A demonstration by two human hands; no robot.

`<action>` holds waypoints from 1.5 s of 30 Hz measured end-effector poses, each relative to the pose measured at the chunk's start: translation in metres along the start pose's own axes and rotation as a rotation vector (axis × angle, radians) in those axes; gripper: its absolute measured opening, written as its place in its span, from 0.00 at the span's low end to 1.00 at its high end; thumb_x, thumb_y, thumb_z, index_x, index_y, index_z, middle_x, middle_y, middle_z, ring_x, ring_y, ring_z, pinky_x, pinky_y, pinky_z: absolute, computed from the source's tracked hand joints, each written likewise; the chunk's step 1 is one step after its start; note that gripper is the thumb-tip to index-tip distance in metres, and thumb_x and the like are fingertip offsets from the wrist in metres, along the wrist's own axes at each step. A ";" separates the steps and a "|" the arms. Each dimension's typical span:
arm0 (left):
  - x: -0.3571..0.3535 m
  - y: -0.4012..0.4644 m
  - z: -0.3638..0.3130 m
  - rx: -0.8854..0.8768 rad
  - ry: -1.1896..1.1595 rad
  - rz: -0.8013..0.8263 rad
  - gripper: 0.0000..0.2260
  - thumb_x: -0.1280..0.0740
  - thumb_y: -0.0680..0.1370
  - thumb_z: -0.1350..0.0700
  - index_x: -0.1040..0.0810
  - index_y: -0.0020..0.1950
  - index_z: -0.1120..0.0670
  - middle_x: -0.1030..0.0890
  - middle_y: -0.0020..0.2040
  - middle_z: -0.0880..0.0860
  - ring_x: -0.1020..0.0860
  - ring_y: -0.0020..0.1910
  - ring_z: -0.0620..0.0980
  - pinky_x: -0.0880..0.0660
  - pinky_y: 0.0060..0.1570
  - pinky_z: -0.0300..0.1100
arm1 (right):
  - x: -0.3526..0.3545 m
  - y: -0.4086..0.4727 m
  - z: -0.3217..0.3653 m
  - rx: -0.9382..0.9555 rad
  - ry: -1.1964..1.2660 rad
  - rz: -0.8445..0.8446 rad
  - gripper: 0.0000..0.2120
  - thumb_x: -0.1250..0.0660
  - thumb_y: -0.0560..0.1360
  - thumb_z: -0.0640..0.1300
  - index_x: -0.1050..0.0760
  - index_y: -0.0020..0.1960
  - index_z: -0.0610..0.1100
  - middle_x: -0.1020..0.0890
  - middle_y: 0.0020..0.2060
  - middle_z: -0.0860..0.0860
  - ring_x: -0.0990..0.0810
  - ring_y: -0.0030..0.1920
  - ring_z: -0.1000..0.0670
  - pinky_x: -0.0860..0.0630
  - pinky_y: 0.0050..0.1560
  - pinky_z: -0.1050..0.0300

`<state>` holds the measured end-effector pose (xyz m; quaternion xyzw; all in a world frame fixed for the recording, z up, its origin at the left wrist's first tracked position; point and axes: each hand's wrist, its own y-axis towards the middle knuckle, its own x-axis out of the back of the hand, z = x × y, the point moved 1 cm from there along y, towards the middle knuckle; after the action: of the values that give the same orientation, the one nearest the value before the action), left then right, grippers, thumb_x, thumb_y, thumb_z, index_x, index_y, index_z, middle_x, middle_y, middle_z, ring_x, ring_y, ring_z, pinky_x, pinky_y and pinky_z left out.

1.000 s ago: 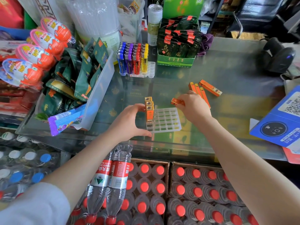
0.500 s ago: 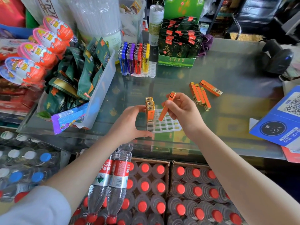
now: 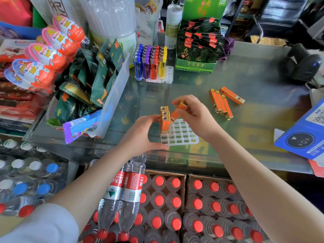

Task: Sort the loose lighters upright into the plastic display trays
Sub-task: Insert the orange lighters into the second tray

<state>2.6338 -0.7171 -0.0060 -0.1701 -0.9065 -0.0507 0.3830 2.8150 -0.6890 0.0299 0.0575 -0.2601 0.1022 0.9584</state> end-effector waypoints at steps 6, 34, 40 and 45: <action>-0.002 0.003 0.003 0.000 0.020 0.017 0.36 0.24 0.62 0.46 0.35 0.67 0.46 0.30 0.65 0.47 0.35 0.63 0.42 0.39 0.57 0.36 | 0.004 0.002 0.000 0.012 0.026 -0.020 0.10 0.31 0.71 0.36 0.26 0.49 0.47 0.18 0.40 0.50 0.21 0.37 0.53 0.25 0.40 0.66; 0.000 0.003 -0.003 0.007 0.012 0.014 0.34 0.24 0.63 0.49 0.34 0.66 0.46 0.30 0.65 0.47 0.36 0.62 0.41 0.40 0.58 0.37 | 0.009 -0.004 0.004 -0.022 0.045 -0.192 0.07 0.29 0.69 0.39 0.27 0.41 0.41 0.18 0.31 0.49 0.20 0.28 0.56 0.23 0.34 0.65; 0.000 0.002 -0.004 0.025 0.007 0.018 0.34 0.24 0.63 0.49 0.35 0.66 0.46 0.31 0.65 0.48 0.35 0.63 0.44 0.39 0.60 0.39 | 0.013 -0.005 0.003 0.004 0.050 -0.195 0.07 0.28 0.69 0.39 0.27 0.40 0.44 0.20 0.29 0.53 0.20 0.28 0.57 0.24 0.33 0.67; 0.000 0.002 -0.003 0.029 0.007 0.022 0.35 0.24 0.63 0.49 0.35 0.66 0.46 0.31 0.66 0.49 0.35 0.64 0.45 0.40 0.59 0.39 | 0.012 -0.009 -0.002 0.007 0.026 -0.151 0.07 0.29 0.70 0.39 0.27 0.40 0.45 0.21 0.30 0.55 0.20 0.30 0.57 0.24 0.34 0.69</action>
<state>2.6363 -0.7159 -0.0037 -0.1744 -0.9039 -0.0337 0.3891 2.8283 -0.6958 0.0339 0.0790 -0.2420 0.0310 0.9665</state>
